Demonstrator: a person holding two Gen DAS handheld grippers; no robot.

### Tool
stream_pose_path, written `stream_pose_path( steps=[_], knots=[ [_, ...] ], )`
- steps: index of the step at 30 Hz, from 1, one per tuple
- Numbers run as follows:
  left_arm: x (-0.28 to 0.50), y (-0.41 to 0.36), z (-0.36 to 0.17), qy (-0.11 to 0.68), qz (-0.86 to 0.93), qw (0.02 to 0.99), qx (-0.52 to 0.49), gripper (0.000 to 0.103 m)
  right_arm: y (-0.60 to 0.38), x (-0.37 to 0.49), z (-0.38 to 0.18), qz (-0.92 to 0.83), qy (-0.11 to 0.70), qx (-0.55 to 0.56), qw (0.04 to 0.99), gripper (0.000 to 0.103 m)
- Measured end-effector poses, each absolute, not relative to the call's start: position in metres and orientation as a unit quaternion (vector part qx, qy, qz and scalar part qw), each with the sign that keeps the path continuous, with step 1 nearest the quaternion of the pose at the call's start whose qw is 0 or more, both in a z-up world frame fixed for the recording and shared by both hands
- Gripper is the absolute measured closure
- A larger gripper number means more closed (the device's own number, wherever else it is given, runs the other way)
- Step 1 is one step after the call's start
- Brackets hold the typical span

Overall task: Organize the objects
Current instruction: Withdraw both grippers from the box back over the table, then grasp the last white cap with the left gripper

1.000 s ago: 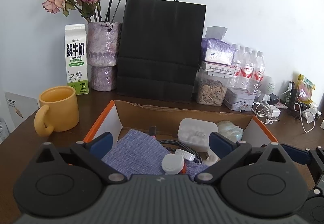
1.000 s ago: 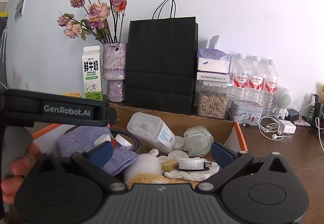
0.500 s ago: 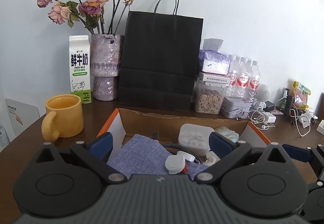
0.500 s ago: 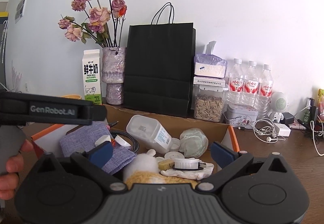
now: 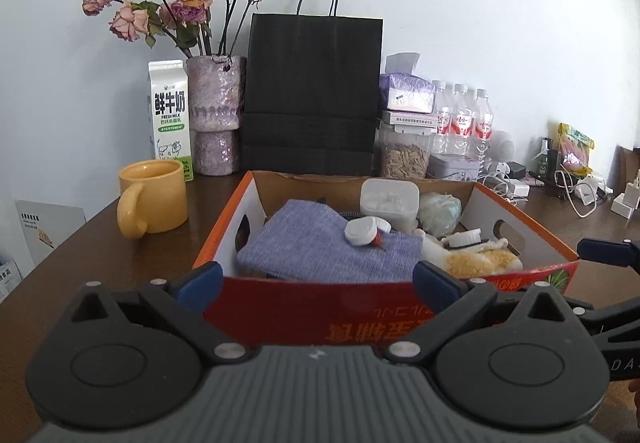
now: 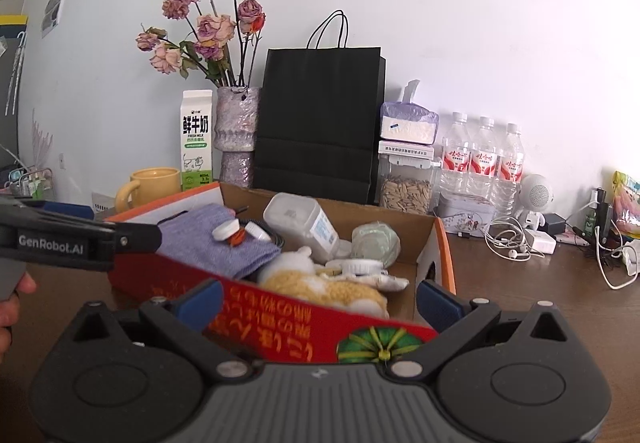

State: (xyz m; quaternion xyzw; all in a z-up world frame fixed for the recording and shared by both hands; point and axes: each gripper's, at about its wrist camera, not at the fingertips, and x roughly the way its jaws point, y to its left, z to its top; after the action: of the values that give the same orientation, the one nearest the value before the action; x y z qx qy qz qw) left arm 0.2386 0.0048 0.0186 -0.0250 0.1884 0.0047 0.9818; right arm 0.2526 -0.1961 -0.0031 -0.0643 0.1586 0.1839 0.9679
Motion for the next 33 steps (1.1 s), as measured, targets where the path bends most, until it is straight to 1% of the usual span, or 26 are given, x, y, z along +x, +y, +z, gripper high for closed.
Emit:
stream_pose_path(
  steps=[4, 10, 13, 15, 16, 17, 18, 19, 20, 22, 27, 33],
  knots=[
    [0.229, 0.008, 0.011, 0.203, -0.005, 0.979, -0.028, 0.0, -0.203, 0.238, -0.01, 0.184, 0.163, -0.059, 0.967, 0.0],
    [0.23, 0.005, -0.009, 0.259, -0.011, 0.966, -0.02, 0.0, -0.211, 0.233, -0.014, 0.177, 0.169, -0.044, 0.969, 0.0],
    [0.232, -0.001, -0.013, 0.272, -0.018, 0.962, -0.006, 0.0, -0.209, 0.235, -0.015, 0.181, 0.174, -0.049, 0.967, 0.0],
    [0.235, -0.005, -0.018, 0.286, -0.023, 0.958, 0.002, 0.002, -0.208, 0.235, -0.016, 0.184, 0.176, -0.051, 0.966, 0.0],
    [0.237, -0.006, -0.02, 0.294, -0.025, 0.956, 0.006, 0.009, -0.208, 0.235, -0.016, 0.185, 0.178, -0.051, 0.965, 0.0],
    [0.239, -0.009, -0.022, 0.303, -0.027, 0.952, 0.012, 0.021, -0.208, 0.236, -0.017, 0.186, 0.179, -0.05, 0.965, 0.0],
    [0.241, -0.012, -0.025, 0.314, -0.031, 0.949, 0.019, 0.03, -0.208, 0.236, -0.017, 0.187, 0.181, -0.05, 0.964, 0.0],
    [0.241, -0.014, -0.027, 0.318, -0.039, 0.947, 0.022, 0.048, -0.207, 0.237, -0.017, 0.189, 0.184, -0.049, 0.963, 0.0],
    [0.24, -0.015, -0.027, 0.315, -0.048, 0.948, 0.025, 0.07, -0.207, 0.238, -0.018, 0.19, 0.185, -0.049, 0.963, 0.0],
    [0.237, -0.017, -0.027, 0.312, -0.062, 0.948, 0.025, 0.074, -0.206, 0.238, -0.018, 0.192, 0.187, -0.05, 0.962, 0.0],
    [0.233, -0.014, -0.024, 0.296, -0.045, 0.954, 0.013, 0.074, -0.203, 0.24, -0.02, 0.199, 0.197, -0.057, 0.958, 0.0],
    [0.232, 0.001, -0.015, 0.272, 0.002, 0.962, -0.021, 0.074, -0.192, 0.247, -0.025, 0.218, 0.228, -0.063, 0.947, 0.0]
  ],
)
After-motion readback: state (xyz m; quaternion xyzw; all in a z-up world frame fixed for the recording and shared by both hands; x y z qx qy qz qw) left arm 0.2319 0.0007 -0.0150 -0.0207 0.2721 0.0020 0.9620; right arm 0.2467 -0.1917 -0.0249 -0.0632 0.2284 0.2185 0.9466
